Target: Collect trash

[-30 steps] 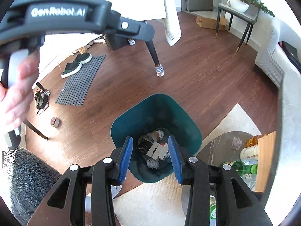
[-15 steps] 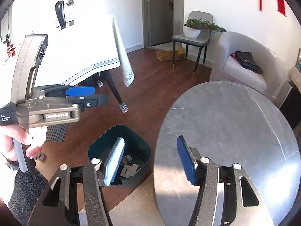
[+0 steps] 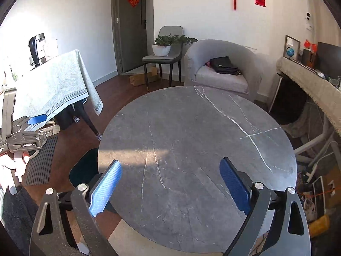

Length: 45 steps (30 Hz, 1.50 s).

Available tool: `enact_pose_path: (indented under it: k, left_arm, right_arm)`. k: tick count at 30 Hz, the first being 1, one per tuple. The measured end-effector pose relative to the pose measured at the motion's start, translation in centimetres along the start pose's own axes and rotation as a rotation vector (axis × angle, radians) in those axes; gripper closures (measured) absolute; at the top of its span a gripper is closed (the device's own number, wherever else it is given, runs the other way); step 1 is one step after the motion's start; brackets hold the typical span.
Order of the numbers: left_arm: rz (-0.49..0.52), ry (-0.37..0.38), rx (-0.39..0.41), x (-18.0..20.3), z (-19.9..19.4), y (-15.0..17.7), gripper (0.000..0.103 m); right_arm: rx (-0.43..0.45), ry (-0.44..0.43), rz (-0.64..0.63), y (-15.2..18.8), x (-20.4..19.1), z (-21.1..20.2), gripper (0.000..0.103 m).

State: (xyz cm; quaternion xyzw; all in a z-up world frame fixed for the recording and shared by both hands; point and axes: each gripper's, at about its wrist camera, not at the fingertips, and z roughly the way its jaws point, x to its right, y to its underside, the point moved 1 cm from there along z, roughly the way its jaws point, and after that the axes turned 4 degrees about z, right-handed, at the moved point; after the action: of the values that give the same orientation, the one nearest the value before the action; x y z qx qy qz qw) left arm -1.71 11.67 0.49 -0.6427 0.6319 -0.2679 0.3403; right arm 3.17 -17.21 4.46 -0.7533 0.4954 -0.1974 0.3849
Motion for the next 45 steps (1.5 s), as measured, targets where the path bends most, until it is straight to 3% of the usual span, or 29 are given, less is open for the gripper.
enact_pose_path:
  k: [9,19,45]
  left_arm:
    - [0.010,-0.006,-0.026,1.6,-1.0,2.2,0.006]
    - [0.010,-0.053,0.001,2.4,-1.6,2.4,0.004]
    - [-0.001,-0.042,0.008,2.3,-1.8,2.9,0.004]
  right_arm:
    - [0.017,0.019,0.020,2.5,2.2,-3.0,0.006]
    - [0.000,0.007,0.001,2.8,1.4,-2.7,0.006]
    - [-0.007,0.004,-0.026,2.8,0.2,-2.4,0.006]
